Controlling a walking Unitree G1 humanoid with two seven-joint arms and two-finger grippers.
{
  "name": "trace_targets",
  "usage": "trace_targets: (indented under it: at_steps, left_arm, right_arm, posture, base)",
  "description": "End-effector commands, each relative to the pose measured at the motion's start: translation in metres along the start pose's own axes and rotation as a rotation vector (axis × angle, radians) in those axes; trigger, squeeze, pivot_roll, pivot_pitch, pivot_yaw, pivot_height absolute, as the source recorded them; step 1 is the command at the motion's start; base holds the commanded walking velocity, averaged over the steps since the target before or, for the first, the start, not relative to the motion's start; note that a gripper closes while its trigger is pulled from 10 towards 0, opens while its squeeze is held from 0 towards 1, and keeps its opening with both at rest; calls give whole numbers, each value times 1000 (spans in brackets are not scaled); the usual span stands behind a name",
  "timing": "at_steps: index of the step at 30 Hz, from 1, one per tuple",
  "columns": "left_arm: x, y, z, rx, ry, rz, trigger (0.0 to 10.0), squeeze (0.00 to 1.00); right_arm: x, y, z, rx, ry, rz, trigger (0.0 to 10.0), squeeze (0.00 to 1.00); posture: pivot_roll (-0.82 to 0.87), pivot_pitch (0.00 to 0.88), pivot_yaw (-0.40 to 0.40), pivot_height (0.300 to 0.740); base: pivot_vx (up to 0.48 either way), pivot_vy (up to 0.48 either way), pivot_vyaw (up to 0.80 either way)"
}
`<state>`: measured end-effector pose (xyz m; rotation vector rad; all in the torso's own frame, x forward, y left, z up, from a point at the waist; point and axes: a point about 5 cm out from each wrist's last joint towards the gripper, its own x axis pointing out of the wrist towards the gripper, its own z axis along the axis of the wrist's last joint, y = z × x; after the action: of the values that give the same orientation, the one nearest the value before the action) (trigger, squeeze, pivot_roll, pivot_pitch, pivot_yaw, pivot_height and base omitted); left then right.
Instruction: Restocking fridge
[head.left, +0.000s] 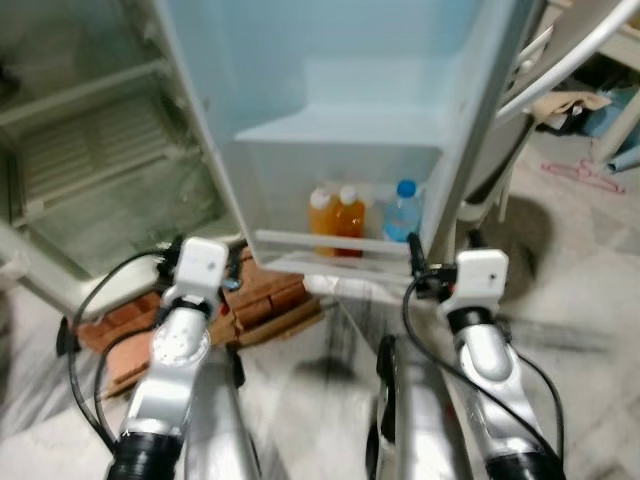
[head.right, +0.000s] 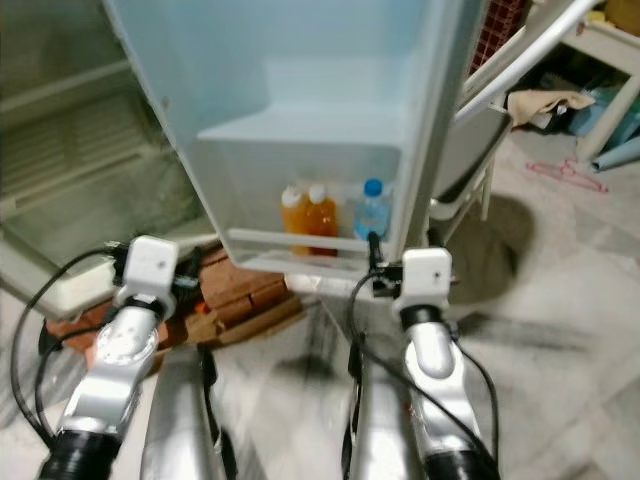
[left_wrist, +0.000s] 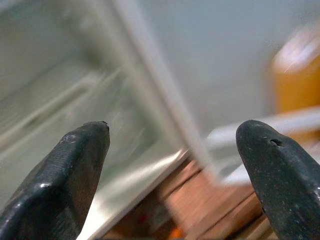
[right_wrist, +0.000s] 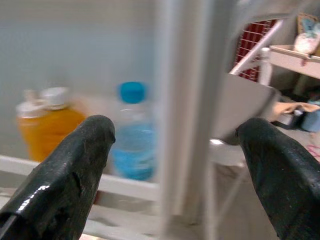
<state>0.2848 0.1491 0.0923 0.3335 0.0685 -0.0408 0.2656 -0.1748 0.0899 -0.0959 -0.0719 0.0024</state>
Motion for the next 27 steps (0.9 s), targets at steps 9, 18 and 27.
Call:
trace_targets:
  at_steps: [9, 18, 27]
  left_arm:
    - [-8, 5, -15, 3, 41, 27, 10000, 0]
    - [-7, 5, -14, 0, 31, 31, 10000, 0]
    - [-10, 7, -17, -4, 37, 34, 10000, 0]
  right_arm:
    - [8, 11, 13, 64, -23, 66, 10000, 0]
    - [13, 12, 19, 73, -32, 79, 10000, 0]
    - [14, 11, 18, 79, -28, 79, 10000, 0]
  posture:
    - [-17, 16, 46, 547]
    - [-19, 12, 43, 592]
    - [-19, 6, 44, 642]
  base:
    - [0, 0, 0]
    - [0, 0, 0]
    - [0, 0, 0]
